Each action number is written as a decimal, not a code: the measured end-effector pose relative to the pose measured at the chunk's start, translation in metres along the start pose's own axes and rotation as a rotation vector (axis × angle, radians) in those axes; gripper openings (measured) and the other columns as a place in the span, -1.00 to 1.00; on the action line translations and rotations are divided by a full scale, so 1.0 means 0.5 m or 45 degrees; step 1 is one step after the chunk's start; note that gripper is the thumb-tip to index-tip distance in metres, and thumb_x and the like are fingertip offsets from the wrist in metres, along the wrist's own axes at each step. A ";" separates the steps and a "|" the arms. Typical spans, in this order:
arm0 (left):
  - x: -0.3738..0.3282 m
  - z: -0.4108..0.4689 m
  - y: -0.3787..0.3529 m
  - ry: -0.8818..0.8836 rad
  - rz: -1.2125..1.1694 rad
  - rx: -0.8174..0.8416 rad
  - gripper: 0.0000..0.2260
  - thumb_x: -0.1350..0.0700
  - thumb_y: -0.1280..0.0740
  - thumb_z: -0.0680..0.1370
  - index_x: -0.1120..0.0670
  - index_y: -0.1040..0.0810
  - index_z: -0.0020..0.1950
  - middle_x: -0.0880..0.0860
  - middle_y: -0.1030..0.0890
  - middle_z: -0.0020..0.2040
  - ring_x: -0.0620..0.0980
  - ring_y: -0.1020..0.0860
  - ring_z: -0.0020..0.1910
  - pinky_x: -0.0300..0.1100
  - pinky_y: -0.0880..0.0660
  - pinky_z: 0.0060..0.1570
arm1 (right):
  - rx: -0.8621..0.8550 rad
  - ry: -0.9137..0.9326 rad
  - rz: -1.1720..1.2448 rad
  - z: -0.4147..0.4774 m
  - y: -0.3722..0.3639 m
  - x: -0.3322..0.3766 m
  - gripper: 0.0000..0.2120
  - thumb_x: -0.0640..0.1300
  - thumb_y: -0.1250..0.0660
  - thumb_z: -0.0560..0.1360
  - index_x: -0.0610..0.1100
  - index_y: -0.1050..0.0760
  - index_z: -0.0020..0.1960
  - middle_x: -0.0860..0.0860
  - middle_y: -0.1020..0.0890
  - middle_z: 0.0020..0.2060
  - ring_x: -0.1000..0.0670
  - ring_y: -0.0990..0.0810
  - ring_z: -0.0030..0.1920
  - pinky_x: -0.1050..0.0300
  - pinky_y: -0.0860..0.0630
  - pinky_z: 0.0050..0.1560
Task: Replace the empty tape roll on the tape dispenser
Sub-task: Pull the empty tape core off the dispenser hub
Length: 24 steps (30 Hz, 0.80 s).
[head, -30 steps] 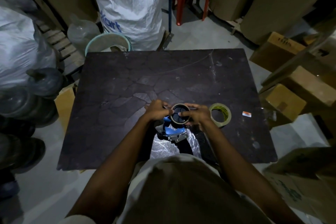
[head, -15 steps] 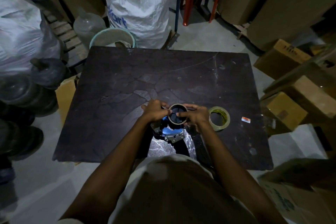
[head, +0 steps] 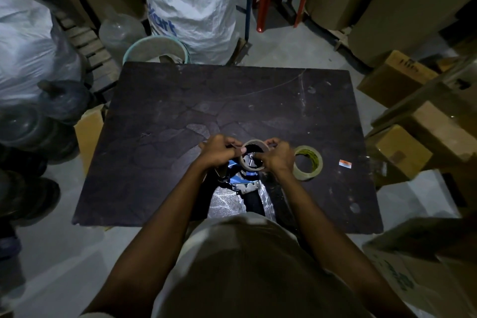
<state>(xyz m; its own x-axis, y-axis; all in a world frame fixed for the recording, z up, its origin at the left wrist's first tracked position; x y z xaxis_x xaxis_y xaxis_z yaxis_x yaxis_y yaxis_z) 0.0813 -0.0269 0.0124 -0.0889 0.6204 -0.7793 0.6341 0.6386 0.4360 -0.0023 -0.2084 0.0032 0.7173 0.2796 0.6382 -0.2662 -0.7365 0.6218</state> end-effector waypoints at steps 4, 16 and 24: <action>-0.028 -0.006 0.014 -0.065 -0.162 -0.060 -0.82 0.04 -0.49 0.54 0.09 -0.75 0.08 0.02 -0.75 -0.04 -0.05 -0.69 -0.01 -0.14 -0.54 0.09 | 0.180 0.002 0.348 -0.012 0.030 0.018 -0.74 -0.07 -0.63 0.39 -0.07 -0.63 0.00 -0.04 -0.72 -0.08 -0.04 -0.71 -0.16 0.04 -0.70 -0.28; -0.054 0.011 -0.004 -0.126 -0.199 -0.174 -0.77 -0.02 -0.40 0.60 0.04 -0.72 0.17 0.06 -0.73 0.11 0.02 -0.68 0.13 -0.13 -0.55 0.15 | 0.214 0.378 0.163 0.004 0.081 0.026 -0.07 0.08 -0.73 0.05 0.07 -0.46 0.36 0.06 -0.63 0.21 -0.03 -0.64 0.18 -0.14 -0.63 0.19; 0.029 -0.020 0.061 -0.043 -0.060 -0.472 -0.71 -0.03 -0.44 0.55 0.09 -0.71 0.20 0.15 -0.74 -0.03 0.14 -0.67 0.04 -0.01 -0.60 0.15 | -0.100 0.261 -0.004 0.096 0.118 0.013 -0.14 0.07 -0.71 0.17 0.02 -0.44 0.39 -0.07 -0.60 0.27 -0.16 -0.60 0.23 -0.09 -0.59 0.19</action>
<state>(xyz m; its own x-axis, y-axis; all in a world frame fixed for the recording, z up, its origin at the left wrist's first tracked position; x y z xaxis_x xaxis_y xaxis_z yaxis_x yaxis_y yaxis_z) 0.0919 0.0060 0.0191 -0.0822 0.5752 -0.8139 0.3086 0.7912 0.5280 0.0173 -0.2795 0.0222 0.5743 0.4069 0.7104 -0.3194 -0.6876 0.6521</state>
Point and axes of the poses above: each hand's wrist, its own z-axis towards the middle knuckle, its own y-axis out of the back of the hand, x = y × z, the point moved 6 cm from there along z, towards the middle knuckle
